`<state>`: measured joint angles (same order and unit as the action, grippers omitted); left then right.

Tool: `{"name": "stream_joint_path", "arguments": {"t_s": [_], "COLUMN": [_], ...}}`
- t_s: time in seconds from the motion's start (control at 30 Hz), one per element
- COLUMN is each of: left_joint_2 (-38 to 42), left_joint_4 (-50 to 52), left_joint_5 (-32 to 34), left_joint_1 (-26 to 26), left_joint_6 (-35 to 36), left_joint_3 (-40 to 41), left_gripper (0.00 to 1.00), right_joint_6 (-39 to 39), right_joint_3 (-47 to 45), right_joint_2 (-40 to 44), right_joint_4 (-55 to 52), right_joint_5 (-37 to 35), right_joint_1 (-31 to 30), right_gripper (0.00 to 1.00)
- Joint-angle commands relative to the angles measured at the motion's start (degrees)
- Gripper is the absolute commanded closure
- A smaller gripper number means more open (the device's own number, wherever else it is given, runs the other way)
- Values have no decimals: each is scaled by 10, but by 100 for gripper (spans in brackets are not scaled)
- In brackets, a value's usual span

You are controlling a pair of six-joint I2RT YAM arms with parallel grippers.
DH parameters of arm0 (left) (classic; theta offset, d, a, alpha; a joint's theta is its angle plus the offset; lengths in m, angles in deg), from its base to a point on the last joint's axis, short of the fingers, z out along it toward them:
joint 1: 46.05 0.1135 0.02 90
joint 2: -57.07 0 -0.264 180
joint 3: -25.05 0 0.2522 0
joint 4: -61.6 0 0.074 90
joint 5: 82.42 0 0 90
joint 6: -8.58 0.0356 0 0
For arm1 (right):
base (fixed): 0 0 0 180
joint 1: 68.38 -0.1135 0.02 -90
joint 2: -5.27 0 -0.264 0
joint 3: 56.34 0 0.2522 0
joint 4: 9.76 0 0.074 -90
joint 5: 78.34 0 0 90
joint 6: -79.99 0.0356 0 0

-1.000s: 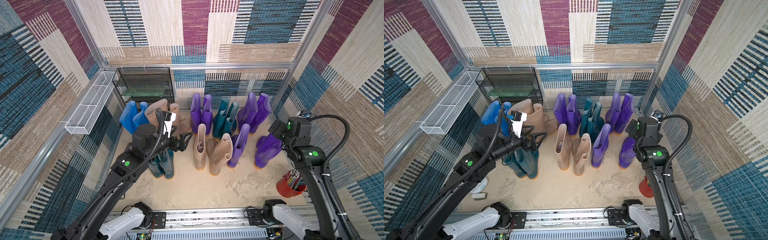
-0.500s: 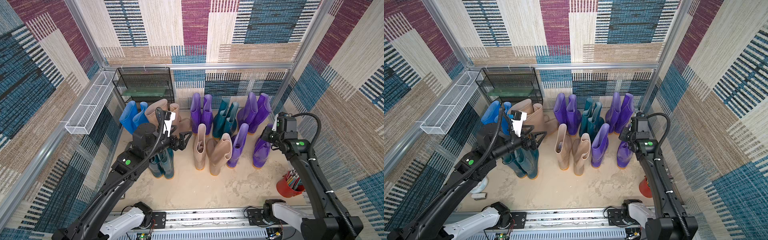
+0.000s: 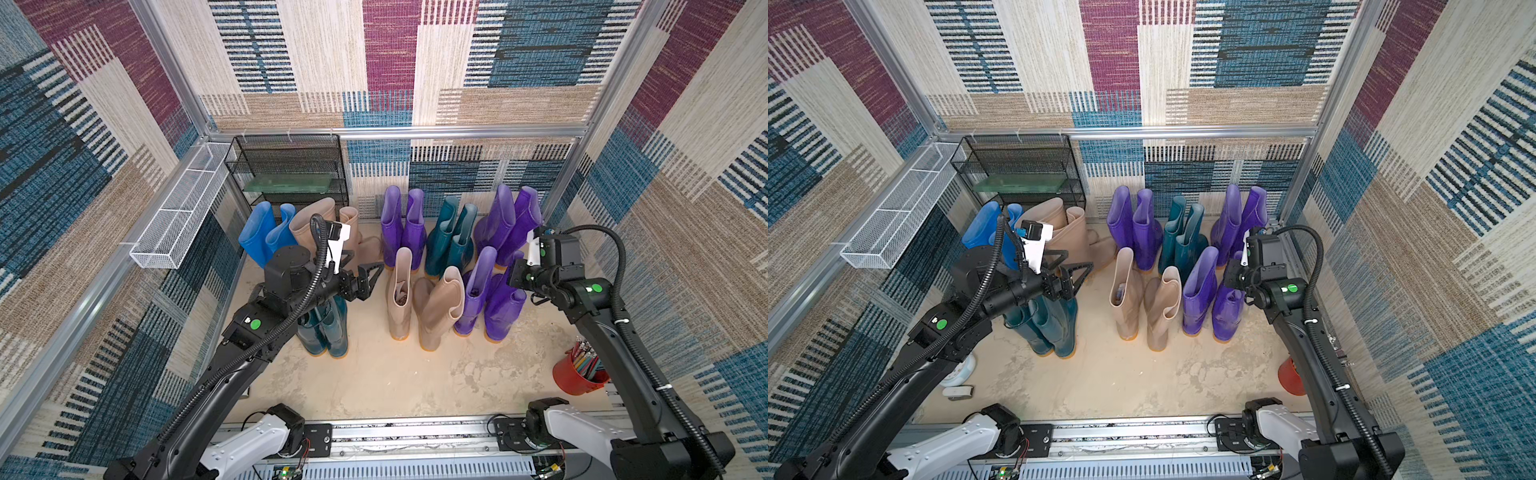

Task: Match and arrange rain boots in pairs
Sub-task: Pair a pair of rain boots at the center of the board, then move a pair of rain boots to the center of the board.

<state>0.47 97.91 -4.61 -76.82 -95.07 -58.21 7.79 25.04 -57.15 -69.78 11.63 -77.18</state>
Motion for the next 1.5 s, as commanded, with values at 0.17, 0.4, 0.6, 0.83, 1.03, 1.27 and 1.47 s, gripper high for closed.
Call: {"name": "stream_joint_path", "arguments": {"t_s": [0.17, 0.4, 0.6, 0.83, 1.03, 1.27, 1.47], "left_joint_2": [0, 1, 3, -12, -27, -47, -35], "left_joint_4": [-21, 21, 213, 333, 304, 216, 211], "left_joint_5": [-1, 57, 317, 418, 320, 145, 96], "left_joint_1": [2, 2, 1, 12, 90, 186, 193], "left_joint_6": [-7, -13, -97, -145, -152, -128, -101], "left_joint_3": [1, -22, -77, -89, -40, 27, 40], "left_gripper": [9, 8, 7, 10, 34, 61, 100], "right_joint_6": [24, 6, -14, -19, -27, -31, -29], "right_joint_3": [-59, -13, 66, 88, 71, 52, 38], "right_joint_2": [24, 32, 33, 23, 39, 51, 60], "right_joint_4": [60, 36, 1, 18, 42, 53, 58], "right_joint_5": [28, -6, -72, -101, -88, -81, -80], "right_joint_1": [3, -2, -44, -134, -151, -151, -151], "right_gripper": [90, 32, 19, 16, 15, 15, 16]}}
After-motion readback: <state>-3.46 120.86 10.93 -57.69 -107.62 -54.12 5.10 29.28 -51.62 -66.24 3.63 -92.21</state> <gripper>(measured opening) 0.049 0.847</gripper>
